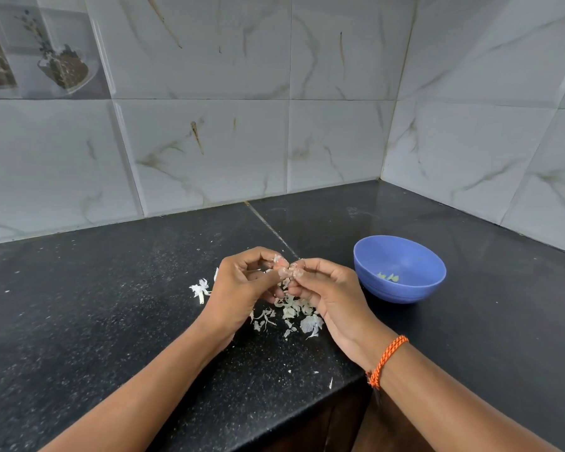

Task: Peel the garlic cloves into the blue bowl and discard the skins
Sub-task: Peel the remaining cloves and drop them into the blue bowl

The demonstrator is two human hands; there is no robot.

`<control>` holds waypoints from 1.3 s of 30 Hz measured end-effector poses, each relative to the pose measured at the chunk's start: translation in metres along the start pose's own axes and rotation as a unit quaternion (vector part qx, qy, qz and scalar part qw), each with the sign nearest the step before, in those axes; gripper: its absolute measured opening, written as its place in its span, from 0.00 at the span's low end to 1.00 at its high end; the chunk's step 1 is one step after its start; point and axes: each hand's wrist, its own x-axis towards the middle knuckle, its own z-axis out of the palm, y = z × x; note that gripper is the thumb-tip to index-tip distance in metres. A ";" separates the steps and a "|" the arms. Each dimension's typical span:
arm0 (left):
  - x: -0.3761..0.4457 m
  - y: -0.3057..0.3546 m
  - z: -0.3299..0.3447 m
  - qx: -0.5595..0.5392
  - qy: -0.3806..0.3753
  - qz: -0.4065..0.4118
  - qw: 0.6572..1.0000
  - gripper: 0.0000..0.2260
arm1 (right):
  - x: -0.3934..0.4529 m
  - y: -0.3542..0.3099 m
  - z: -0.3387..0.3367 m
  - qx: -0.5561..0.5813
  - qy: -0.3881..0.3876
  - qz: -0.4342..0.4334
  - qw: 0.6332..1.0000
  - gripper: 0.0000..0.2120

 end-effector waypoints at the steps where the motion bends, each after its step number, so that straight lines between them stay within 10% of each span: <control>1: 0.000 0.000 0.000 -0.002 0.003 0.003 1.000 0.04 | 0.000 0.000 0.000 -0.002 0.001 -0.007 1.000 0.06; 29: 0.001 0.003 0.003 0.011 0.009 0.003 1.000 0.17 | -0.002 -0.012 0.006 -0.064 0.030 -0.048 0.996 0.08; 39: 0.000 0.008 0.005 -0.003 0.003 -0.021 1.000 0.12 | -0.004 -0.017 0.010 -0.264 0.016 -0.148 0.953 0.11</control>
